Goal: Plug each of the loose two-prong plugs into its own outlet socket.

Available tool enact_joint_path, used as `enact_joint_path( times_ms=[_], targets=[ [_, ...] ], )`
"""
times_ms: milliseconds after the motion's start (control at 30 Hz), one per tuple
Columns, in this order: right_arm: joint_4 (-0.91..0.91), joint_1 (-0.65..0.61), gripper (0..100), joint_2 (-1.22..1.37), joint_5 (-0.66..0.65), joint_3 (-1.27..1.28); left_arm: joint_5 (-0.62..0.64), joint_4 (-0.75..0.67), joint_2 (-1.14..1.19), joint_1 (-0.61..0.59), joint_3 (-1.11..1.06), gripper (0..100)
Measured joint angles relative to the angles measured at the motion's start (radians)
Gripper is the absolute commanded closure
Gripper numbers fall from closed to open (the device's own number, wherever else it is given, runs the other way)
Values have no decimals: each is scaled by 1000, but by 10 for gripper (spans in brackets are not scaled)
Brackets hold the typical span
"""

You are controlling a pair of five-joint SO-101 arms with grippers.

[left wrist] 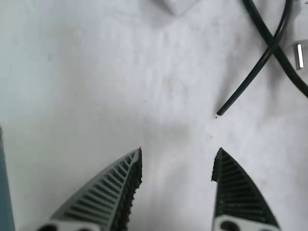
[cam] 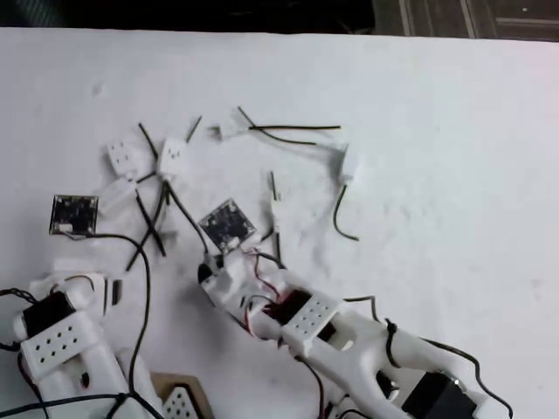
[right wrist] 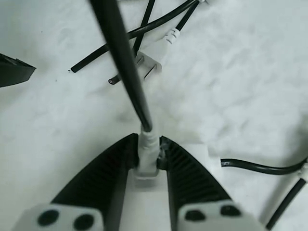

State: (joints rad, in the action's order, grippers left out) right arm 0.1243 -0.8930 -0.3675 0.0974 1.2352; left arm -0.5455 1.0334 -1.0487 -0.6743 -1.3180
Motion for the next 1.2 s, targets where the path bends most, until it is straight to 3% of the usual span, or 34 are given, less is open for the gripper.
enact_joint_path(
  times_ms=[167, 733, 933, 1200],
  targets=[
    [107, 0, 978, -66, -60, 0, 0, 0, 0, 0, 0, 755],
    [336, 3, 976, -146, -72, -3, 0, 0, 0, 0, 0, 755],
    [359, 8, 877, -153, -104, -3, 0, 0, 0, 0, 0, 755],
    [370, 8, 933, -158, -107, -12, 0, 0, 0, 0, 0, 755]
  ],
)
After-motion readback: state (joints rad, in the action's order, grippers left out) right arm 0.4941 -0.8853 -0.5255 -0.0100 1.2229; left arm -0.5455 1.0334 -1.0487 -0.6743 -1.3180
